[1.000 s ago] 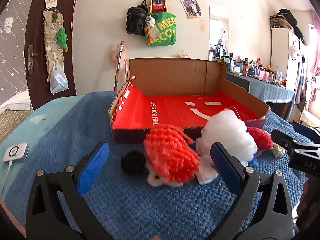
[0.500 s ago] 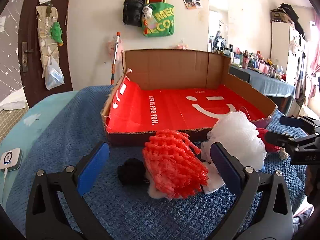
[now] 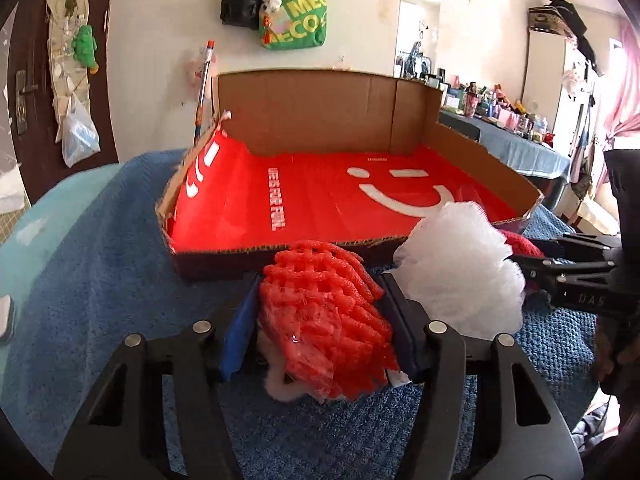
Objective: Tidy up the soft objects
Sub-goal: 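Grasp the orange-red mesh scrubber with the left tool while the right tool grasps the red knitted bunny, then carry the scrubber with the left tool into the box while the right tool carries the bunny in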
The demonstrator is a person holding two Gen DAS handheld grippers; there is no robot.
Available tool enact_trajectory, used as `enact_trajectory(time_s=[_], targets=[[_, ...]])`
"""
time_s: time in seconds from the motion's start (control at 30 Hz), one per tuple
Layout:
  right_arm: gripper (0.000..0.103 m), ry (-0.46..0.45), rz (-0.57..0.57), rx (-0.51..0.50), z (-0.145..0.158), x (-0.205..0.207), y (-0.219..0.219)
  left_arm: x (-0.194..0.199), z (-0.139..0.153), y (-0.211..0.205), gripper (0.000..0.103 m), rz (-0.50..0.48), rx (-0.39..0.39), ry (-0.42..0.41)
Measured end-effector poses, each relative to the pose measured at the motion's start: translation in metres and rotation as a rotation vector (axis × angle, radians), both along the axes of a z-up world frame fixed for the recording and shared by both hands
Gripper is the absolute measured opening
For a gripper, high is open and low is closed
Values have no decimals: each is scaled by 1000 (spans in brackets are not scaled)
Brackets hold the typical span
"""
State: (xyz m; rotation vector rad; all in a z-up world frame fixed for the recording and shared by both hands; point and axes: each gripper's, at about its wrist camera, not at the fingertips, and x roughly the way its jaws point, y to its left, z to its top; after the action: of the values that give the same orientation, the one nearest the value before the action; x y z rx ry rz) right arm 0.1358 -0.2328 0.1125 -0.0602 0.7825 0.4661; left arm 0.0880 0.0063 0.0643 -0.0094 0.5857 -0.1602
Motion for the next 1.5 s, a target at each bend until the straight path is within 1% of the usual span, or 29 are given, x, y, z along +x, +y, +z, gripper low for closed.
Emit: enact_trajectory(time_s=[0.1,0.3,0.47,0.6,0.77,0.9,1.03,1.2,1.3,1.5], targets=[[45,-14,-20,33,10,-4,-5,-3,9,-3,57,-18,4,-23],[45,-75,-50,52,35,-14,-6,-4,28,-4,56,-40,15,-77],[45,-117,-61,64,50,-21,-5,-4,32,-5,56,-53,21,-93],[45,-137,-64,63,55,-23,-3,-4,32,-5,56,-55,26,-95],[45,-140,-67,68,56,-21,-2,-3,36,-3,56,-48,31,-105],[45,-161,-76,63,62,-15,0,3,43,0,57,-35,52,-131],[45,-178,-93,42,67,-2,1,17,49,1,57,-35,73,-140],[46,-174,-113,-19,67,26,8,47,51,4,57,-40,93,-115],[46,-161,-117,-51,63,43,13,62,51,4,57,-48,100,-93],[46,-129,-112,-98,61,79,19,98,56,3,57,-71,154,-61]])
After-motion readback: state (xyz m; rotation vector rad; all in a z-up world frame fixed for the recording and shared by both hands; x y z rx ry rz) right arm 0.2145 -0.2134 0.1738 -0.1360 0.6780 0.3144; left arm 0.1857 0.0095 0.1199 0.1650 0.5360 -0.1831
